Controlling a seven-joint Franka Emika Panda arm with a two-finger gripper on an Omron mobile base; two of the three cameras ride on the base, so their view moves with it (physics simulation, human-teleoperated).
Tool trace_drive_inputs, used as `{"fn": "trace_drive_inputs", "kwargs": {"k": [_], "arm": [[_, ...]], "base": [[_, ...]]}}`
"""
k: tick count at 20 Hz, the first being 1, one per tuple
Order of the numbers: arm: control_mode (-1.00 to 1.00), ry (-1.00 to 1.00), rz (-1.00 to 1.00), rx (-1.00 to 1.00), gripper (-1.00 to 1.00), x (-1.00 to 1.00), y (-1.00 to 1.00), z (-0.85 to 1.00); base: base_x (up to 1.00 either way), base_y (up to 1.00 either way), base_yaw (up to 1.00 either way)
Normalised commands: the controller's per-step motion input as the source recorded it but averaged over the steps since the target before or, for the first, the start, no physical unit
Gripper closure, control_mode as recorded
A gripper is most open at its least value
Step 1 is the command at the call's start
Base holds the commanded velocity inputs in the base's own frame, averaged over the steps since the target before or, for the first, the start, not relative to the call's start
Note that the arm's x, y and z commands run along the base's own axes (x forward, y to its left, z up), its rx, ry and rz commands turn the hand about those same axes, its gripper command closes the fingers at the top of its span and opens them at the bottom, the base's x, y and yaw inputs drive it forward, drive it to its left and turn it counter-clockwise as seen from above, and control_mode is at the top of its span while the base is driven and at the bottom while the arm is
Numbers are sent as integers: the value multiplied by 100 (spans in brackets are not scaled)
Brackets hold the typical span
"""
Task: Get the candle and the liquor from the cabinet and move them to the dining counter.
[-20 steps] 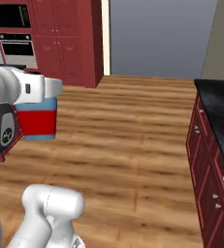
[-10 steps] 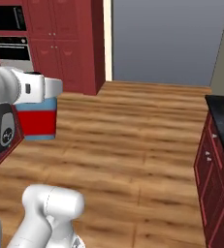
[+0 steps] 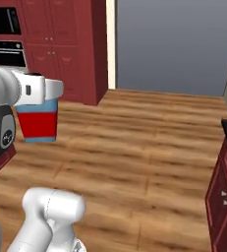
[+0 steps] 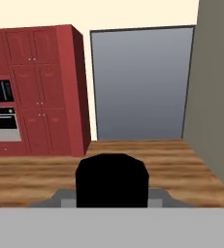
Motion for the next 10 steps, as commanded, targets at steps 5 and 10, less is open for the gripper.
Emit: {"fn": "trace_drive_inputs", "kwargs": {"k": [5,10], "arm": [[100,0,0,0,100,0,0,0],[100,0,0,0,100,0,0,0]], "base": [[100,0,9],[100,0,11]]}}
